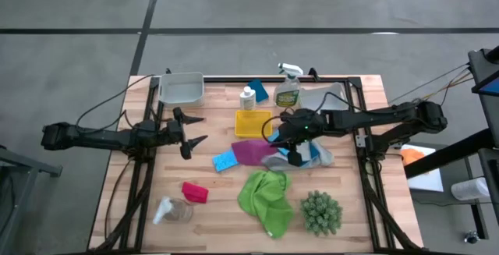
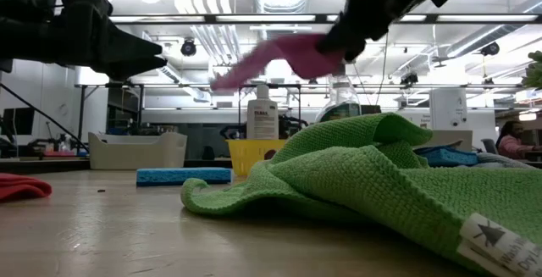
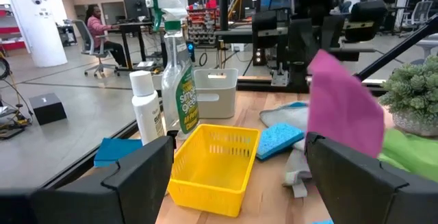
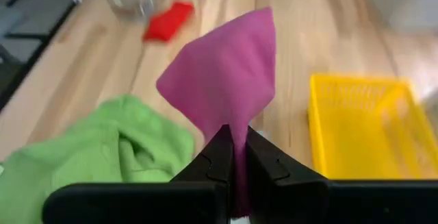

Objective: Pick & Place Kitchen Items
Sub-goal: Put the purple microfiber towel into the right gray bin

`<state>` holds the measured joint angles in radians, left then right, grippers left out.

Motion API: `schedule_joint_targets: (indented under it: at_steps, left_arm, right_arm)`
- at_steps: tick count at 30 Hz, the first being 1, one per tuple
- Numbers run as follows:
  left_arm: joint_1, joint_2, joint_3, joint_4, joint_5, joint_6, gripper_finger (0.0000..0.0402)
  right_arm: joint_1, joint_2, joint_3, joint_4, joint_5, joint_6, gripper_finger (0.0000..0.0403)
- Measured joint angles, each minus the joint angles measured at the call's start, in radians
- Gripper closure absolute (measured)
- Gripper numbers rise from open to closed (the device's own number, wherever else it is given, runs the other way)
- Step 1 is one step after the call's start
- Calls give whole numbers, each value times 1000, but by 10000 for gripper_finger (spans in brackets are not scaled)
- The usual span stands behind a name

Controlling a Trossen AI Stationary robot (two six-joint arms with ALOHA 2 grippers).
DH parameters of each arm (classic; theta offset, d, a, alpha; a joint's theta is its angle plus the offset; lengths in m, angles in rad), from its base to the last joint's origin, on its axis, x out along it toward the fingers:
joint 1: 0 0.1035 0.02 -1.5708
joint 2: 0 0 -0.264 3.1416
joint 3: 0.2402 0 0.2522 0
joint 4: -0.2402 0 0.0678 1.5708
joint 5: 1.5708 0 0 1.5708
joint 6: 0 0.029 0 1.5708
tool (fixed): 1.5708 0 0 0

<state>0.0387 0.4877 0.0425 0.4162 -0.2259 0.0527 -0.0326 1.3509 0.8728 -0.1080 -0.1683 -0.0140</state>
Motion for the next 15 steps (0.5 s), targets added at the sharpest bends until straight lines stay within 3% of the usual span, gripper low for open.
schedule_joint_targets:
  at_steps: [6,15]
  left_arm:
    - [0,0,0,4,-1,0,70]
    - [0,0,0,7,-1,1,71]
  right_arm:
    - [5,-9,-99,309,-21,-61,385]
    - [5,-9,-366,946,-84,-70,385]
